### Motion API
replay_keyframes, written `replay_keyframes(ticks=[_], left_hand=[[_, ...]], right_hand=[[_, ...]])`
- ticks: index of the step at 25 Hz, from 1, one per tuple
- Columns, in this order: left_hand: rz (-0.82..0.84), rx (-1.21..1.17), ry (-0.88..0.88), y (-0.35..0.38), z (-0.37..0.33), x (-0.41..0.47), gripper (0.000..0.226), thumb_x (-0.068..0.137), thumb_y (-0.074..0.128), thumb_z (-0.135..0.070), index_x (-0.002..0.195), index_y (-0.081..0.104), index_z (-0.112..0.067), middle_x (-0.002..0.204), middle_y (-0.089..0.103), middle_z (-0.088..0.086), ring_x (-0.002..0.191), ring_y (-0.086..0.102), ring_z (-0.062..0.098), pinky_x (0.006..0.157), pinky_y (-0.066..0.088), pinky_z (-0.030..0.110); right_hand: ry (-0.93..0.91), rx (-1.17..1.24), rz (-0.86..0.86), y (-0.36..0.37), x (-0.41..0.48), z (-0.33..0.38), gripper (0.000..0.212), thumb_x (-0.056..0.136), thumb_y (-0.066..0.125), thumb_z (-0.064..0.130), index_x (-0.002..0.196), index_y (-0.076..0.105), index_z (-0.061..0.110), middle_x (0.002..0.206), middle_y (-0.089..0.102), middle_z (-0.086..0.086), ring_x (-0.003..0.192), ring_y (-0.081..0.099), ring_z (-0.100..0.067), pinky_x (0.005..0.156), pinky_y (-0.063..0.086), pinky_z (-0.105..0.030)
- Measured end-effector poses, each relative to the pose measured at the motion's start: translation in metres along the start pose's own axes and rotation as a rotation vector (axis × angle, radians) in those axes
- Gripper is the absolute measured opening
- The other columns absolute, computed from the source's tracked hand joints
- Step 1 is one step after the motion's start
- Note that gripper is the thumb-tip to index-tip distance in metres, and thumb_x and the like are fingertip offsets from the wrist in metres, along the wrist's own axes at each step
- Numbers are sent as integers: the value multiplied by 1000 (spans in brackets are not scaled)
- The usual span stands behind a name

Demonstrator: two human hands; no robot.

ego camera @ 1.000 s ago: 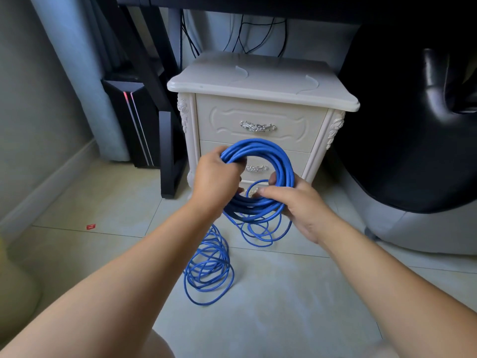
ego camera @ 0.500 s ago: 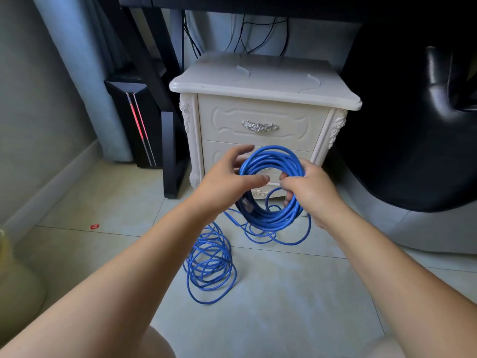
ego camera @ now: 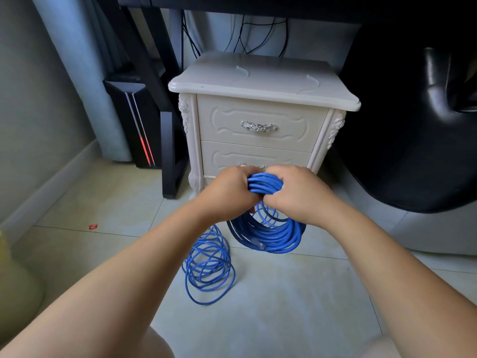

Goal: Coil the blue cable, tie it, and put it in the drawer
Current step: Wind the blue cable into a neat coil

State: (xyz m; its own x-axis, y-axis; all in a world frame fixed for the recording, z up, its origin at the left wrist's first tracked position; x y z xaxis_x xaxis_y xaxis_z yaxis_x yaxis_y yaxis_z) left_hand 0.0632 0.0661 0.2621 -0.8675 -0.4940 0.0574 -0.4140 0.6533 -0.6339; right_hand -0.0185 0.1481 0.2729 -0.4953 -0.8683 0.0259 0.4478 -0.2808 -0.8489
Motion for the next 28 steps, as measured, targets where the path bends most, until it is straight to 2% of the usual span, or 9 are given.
replay_keyframes(ticks=[3, 7, 12, 16, 17, 19, 22, 26, 28], left_hand=[[-78, -102, -66, -1, 0, 2, 25, 84, 51, -1, 97, 69, -13, 82, 70, 16, 66, 68, 30, 61, 59, 45], [-120, -269, -147, 0, 8, 3, 18, 89, 54, -6, 86, 68, -18, 60, 57, 0, 45, 50, 9, 56, 61, 42], [-228, -410, -206, 0, 17, 5, 23, 91, 56, -6, 80, 66, -24, 52, 48, -5, 43, 43, 10, 54, 60, 38], [-180, -298, -132, -3, 13, 8, 21, 93, 56, -10, 85, 68, -26, 54, 49, -7, 40, 44, 5, 55, 61, 41], [-131, -238, -110, -2, 12, 8, 17, 93, 57, -13, 91, 69, -24, 58, 52, -6, 42, 47, 7, 56, 61, 41], [-69, -51, -52, 2, 8, 8, 18, 93, 57, -15, 100, 70, -25, 70, 61, -4, 56, 59, 14, 63, 61, 40], [-171, 38, -43, -6, 11, 9, 18, 91, 56, -17, 99, 68, -27, 69, 61, -7, 79, 65, 26, 72, 59, 41], [-354, -94, -144, -18, 35, 12, 17, 88, 54, -19, 92, 66, -30, 63, 60, -4, 75, 64, 29, 69, 60, 47], [-420, -141, -167, -19, 39, 10, 19, 87, 54, -18, 93, 67, -30, 65, 61, -4, 73, 65, 30, 66, 60, 46]], right_hand=[[63, 196, -14, -7, 0, -7, 11, 75, 69, 24, 81, 62, 18, 63, 61, 3, 58, 54, -15, 59, 46, -30], [130, 488, 212, 0, -7, -16, 24, 82, 74, 31, 94, 63, 13, 75, 70, -2, 72, 66, -11, 67, 50, -25], [157, 600, 287, 1, -15, -24, 42, 66, 68, 52, 100, 64, 27, 98, 75, -8, 85, 72, -12, 83, 53, -30], [277, 676, 296, -2, -16, -39, 82, 64, 46, 80, 103, 66, 10, 95, 75, -14, 74, 69, -17, 63, 51, -25], [303, 714, 237, -3, -13, -45, 78, 74, 43, 79, 99, 66, 8, 93, 74, -15, 68, 65, -18, 58, 48, -26], [284, 726, 67, -8, -6, -52, 40, 97, 49, 47, 87, 63, 11, 90, 69, -11, 58, 52, -14, 51, 40, -26], [204, 711, -51, -7, -1, -47, 19, 100, 52, 21, 84, 60, 13, 86, 66, 2, 54, 45, -8, 47, 39, -21], [181, 653, -149, -3, -8, -35, 22, 97, 54, 41, 99, 65, 22, 84, 67, 11, 70, 61, -10, 63, 52, -21], [166, 628, -148, 0, -10, -28, 40, 83, 60, 64, 103, 64, 30, 99, 70, 13, 88, 68, -9, 76, 54, -26]])
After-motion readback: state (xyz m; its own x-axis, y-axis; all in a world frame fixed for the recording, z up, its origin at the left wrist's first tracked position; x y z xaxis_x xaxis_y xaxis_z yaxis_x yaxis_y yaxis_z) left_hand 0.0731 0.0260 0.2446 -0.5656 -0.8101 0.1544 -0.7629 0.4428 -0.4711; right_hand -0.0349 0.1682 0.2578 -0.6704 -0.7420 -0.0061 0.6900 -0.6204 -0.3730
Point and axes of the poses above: each hand's wrist, its own x-axis towards the middle knuckle, its own y-axis out of the palm, z = x × y, the point moved 7 cm from there along x, towards the middle knuckle
